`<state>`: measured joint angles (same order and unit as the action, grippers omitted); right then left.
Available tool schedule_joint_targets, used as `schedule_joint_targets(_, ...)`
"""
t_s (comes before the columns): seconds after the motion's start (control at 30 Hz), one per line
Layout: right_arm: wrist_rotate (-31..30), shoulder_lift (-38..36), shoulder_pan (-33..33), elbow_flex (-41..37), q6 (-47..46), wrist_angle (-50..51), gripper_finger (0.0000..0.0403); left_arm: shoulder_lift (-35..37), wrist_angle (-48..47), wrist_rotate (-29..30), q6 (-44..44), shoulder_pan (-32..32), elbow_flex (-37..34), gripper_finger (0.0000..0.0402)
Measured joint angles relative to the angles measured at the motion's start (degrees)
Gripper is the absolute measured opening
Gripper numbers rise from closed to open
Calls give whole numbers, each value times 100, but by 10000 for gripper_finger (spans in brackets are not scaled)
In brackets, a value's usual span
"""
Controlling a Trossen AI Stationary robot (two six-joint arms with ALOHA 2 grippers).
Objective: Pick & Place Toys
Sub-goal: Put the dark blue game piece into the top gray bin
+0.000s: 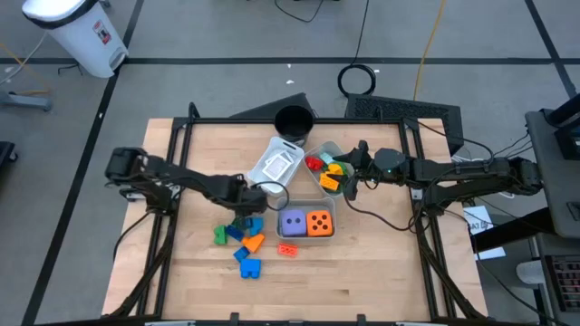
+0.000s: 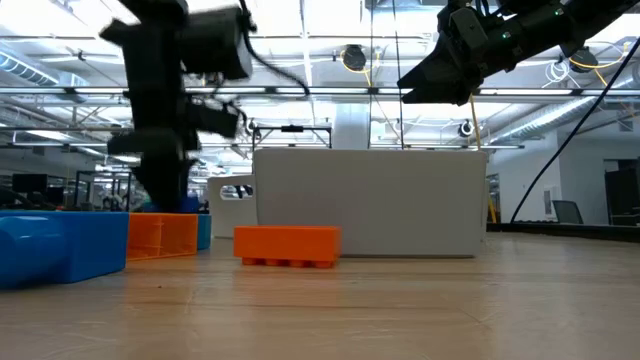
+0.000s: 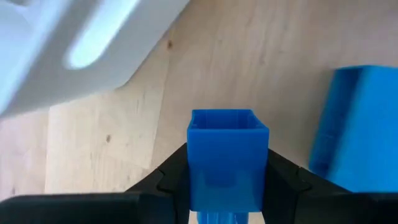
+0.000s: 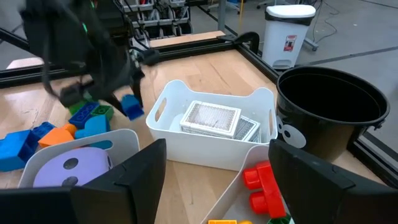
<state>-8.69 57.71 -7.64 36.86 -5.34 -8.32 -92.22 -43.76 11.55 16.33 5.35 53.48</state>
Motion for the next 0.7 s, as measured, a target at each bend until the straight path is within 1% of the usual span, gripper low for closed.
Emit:
schedule_joint_targets(0.1,0,0,0,0,0,0,256,463,46,18,243,138,1,136)
schedule_joint_targets(0.2,0,-1,0,0,0,0,256,987,509,305,371,317,3,136)
schedule_joint_targets(0.33,0,0,0,0,-30,-5,256,1337,1993,1055,223,613,10,136)
schedule_joint_targets(0.4,0,0,16,0,-75,-27,256,1336,2876,1441,-46,748,10,136)
schedule_joint_targets(0.47,0,0,55,0,-94,-56,256,1188,3817,1690,-459,844,13,136)
schedule_joint_targets(0.6,5,12,234,0,58,-119,256,734,5515,1738,-1501,878,14,136)
schedule_joint_targets(0.7,43,15,424,-2,370,-180,256,373,6495,1583,-2092,828,14,136)
